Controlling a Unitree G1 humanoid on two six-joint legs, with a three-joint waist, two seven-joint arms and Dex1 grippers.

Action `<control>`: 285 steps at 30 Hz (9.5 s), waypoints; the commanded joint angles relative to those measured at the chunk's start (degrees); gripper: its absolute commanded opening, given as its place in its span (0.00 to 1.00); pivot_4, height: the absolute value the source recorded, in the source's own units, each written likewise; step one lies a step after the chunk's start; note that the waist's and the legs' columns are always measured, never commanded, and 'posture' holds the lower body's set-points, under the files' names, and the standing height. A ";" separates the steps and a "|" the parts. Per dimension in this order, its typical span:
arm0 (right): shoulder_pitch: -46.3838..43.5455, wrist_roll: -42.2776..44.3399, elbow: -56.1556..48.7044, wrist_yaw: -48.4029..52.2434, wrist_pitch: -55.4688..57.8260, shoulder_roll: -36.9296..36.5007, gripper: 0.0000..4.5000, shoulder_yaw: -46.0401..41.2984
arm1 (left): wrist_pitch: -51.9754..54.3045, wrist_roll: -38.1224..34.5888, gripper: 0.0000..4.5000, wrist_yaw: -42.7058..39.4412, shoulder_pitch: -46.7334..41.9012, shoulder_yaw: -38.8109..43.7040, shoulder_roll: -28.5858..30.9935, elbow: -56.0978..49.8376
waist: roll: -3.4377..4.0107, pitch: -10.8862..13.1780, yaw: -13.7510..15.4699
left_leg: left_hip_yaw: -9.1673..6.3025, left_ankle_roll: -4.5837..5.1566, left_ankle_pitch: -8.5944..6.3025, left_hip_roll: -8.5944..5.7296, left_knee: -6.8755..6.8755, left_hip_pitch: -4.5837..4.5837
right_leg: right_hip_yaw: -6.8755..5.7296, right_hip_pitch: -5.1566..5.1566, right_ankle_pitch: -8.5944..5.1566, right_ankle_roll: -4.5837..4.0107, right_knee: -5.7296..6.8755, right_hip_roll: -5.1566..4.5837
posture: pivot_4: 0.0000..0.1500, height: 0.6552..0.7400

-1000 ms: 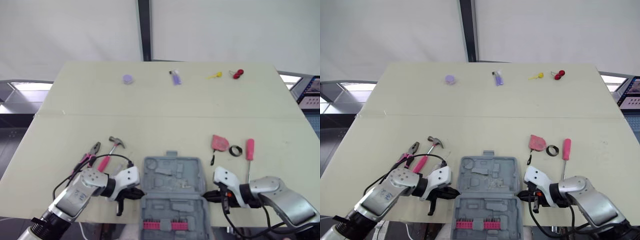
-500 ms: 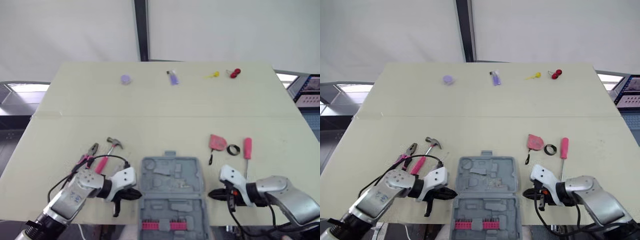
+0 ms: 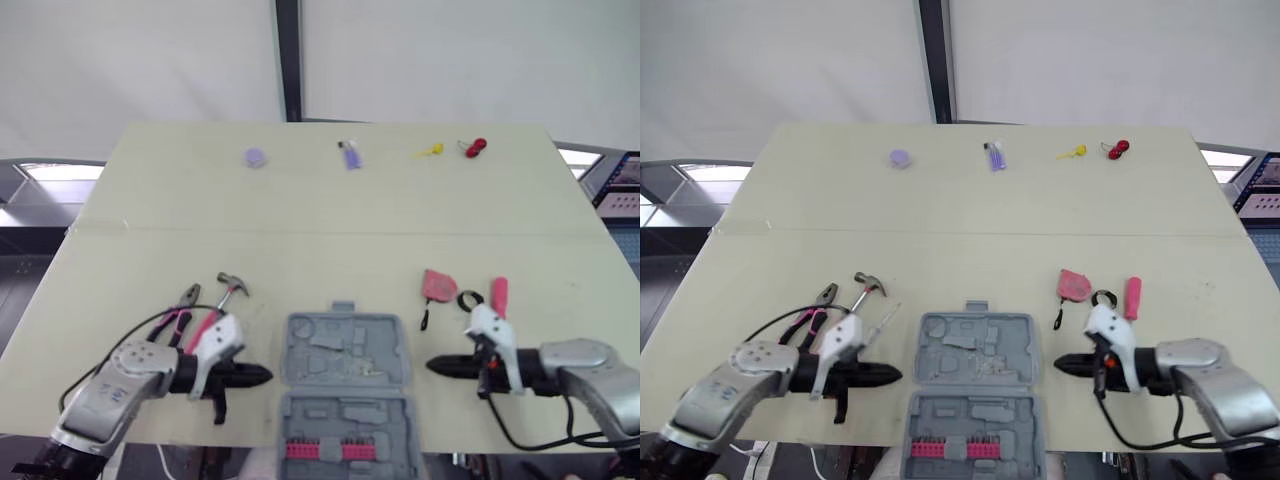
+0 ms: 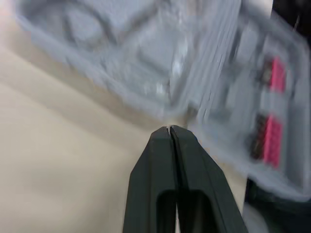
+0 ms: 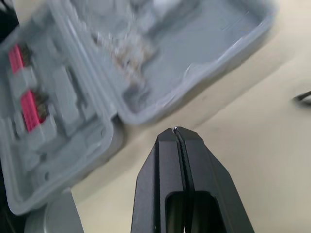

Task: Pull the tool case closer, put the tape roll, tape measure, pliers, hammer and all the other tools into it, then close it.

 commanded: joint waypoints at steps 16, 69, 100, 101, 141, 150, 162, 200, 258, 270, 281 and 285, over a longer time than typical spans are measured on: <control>-4.25 -2.24 38.23 -16.84 -20.18 5.24 0.99 -29.23 | -18.48 2.64 1.00 20.04 1.45 37.84 1.39 32.11 | 0.00 0.00 -1.03 | 0.21 -0.01 -0.01 0.02 -0.33 0.18 | 0.08 -0.03 0.00 0.00 -0.11 0.02 | 1.00 1.00; -11.56 -12.14 15.24 -8.93 -12.35 2.12 0.50 -0.39 | -38.79 9.26 1.00 -5.51 -26.40 -19.32 -24.19 19.68 | 0.03 -0.03 -0.71 | 0.29 0.05 -0.09 0.04 0.12 -0.08 | 0.12 -0.05 0.00 0.00 -0.13 0.07 | 1.00 1.00; -16.26 -18.71 25.41 -10.50 -15.12 5.79 0.34 2.58 | -42.23 11.98 1.00 2.01 -24.92 -19.84 -29.31 20.95 | 0.03 -0.04 -0.27 | 0.28 0.08 -0.10 0.04 0.25 -0.15 | 0.13 0.00 0.00 0.00 -0.12 0.08 | 1.00 1.00; -16.29 -18.79 25.66 -10.56 -15.21 5.79 0.34 2.69 | -42.20 12.00 1.00 1.96 -24.91 -19.88 -29.23 20.93 | 0.03 -0.04 -0.27 | 0.28 0.08 -0.10 0.04 0.25 -0.15 | 0.12 0.00 0.00 0.00 -0.12 0.08 | 1.00 1.00; -17.58 -20.34 31.00 -12.32 -19.13 7.70 0.34 2.16 | -41.65 11.98 1.00 1.28 -26.21 -20.24 -28.65 21.15 | 0.03 -0.04 -0.35 | 0.28 0.08 -0.10 0.04 0.24 -0.15 | 0.13 0.00 0.00 0.00 -0.12 0.08 | 1.00 1.00; -17.88 -20.06 30.93 -12.55 -19.03 7.74 0.15 1.78 | -41.28 11.89 1.00 0.99 -26.06 -20.30 -28.69 20.88 | 0.03 -0.04 -0.33 | 0.28 0.08 -0.10 0.04 0.24 -0.15 | 0.13 0.00 0.00 0.00 -0.12 0.08 | 1.00 1.00; -16.36 -19.67 29.57 -12.28 -18.79 6.98 0.01 1.07 | -41.06 11.72 1.00 0.57 -25.74 -20.79 -28.62 20.90 | 0.03 -0.04 -0.27 | 0.28 0.08 -0.10 0.04 0.24 -0.15 | 0.13 0.00 0.00 0.00 -0.12 0.08 | 1.00 1.00; -27.09 -13.05 -1.77 -16.74 2.12 30.61 0.01 32.61 | -46.73 2.29 1.00 4.81 21.72 10.89 -14.36 0.37 | 0.05 -0.01 -0.73 | 0.21 -0.11 -0.23 0.31 0.23 -0.03 | 0.80 -0.11 0.00 0.00 -0.02 0.55 | 1.00 1.00; -30.29 -24.75 9.14 -17.21 1.36 38.64 0.01 38.04 | -48.60 2.73 1.00 9.16 22.75 9.80 -15.32 1.57 | 0.05 -0.01 -1.92 | 0.88 -0.29 -0.33 0.78 0.06 -0.04 | 0.96 -0.88 -0.04 -0.10 0.42 0.78 | 1.00 1.00; -30.87 -26.03 10.61 -16.90 0.69 39.31 0.01 38.25 | -48.52 2.92 1.00 9.40 22.45 9.71 -15.26 1.56 | 0.05 -0.01 -1.92 | 0.89 -0.30 -0.34 0.80 0.06 -0.03 | 0.97 -0.89 -0.04 -0.11 0.43 0.80 | 1.00 1.00; -30.75 -24.52 8.64 -15.57 1.27 39.35 0.01 37.30 | -48.39 3.20 1.00 10.09 22.27 9.51 -15.40 1.58 | 0.05 -0.01 -1.93 | 0.90 -0.30 -0.34 0.81 0.06 -0.03 | 0.97 -0.90 -0.04 -0.11 0.43 0.80 | 1.00 1.00; -30.69 -24.25 8.59 -15.55 1.22 39.47 0.01 37.34 | -48.68 3.44 1.00 10.40 22.34 9.18 -15.54 1.64 | 0.05 -0.01 -1.93 | 0.90 -0.30 -0.34 0.81 0.06 -0.03 | 0.97 -0.90 -0.04 -0.11 0.43 0.81 | 1.00 1.00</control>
